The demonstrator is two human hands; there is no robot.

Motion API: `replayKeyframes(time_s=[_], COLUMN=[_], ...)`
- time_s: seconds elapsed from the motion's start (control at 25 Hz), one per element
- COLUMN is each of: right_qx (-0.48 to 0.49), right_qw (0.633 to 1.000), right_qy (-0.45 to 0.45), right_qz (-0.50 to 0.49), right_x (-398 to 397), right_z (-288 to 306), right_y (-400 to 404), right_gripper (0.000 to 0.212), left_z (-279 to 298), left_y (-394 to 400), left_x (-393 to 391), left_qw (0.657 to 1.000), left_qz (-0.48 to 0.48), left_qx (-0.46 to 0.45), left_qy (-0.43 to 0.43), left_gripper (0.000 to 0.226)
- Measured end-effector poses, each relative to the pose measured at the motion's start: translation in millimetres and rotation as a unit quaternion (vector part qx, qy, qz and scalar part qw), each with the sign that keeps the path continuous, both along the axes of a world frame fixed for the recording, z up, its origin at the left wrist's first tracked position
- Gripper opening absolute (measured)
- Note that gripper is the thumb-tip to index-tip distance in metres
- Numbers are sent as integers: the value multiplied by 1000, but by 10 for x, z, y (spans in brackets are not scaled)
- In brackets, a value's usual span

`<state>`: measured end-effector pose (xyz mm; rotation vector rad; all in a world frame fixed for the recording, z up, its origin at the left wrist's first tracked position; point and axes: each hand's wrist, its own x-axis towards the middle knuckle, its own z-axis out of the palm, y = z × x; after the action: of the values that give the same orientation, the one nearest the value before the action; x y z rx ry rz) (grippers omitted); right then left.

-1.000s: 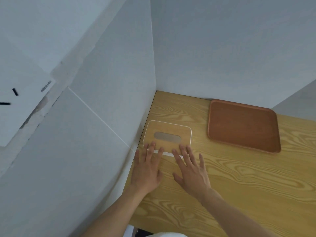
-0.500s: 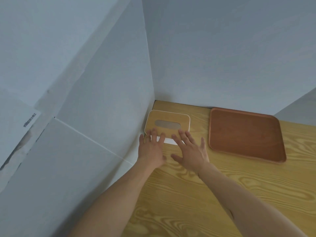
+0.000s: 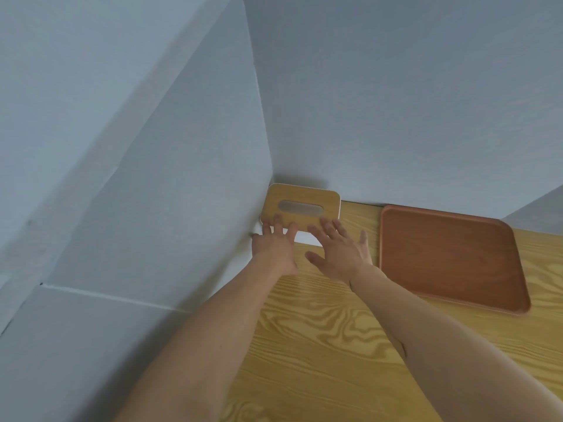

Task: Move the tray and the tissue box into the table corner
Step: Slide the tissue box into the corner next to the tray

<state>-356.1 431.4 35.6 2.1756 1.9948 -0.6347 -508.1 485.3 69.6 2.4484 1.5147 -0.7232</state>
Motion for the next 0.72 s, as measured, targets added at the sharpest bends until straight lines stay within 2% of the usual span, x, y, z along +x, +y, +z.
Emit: replayKeyframes(time_s=[0.44, 0.56, 0.64, 0.72], right_qx=[28, -8, -27, -6], right_qw=[1000, 1000, 999, 1000], right_qy=[7, -20, -28, -21], right_qz=[-9, 3, 14, 19], right_x=[125, 123, 98, 55], right_z=[-67, 46, 209, 388], right_y=[263, 323, 394, 385], right_gripper=[69, 72, 70, 62], left_z=[-94, -26, 63, 123], left_y=[333, 352, 323, 272], left_x=[159, 118, 77, 57], left_qw=[1000, 998, 996, 996], left_qz=[13, 24, 38, 49], left_qx=[-24, -57, -80, -52], left_qy=[-7, 4, -9, -51], left_gripper=[107, 114, 109, 91])
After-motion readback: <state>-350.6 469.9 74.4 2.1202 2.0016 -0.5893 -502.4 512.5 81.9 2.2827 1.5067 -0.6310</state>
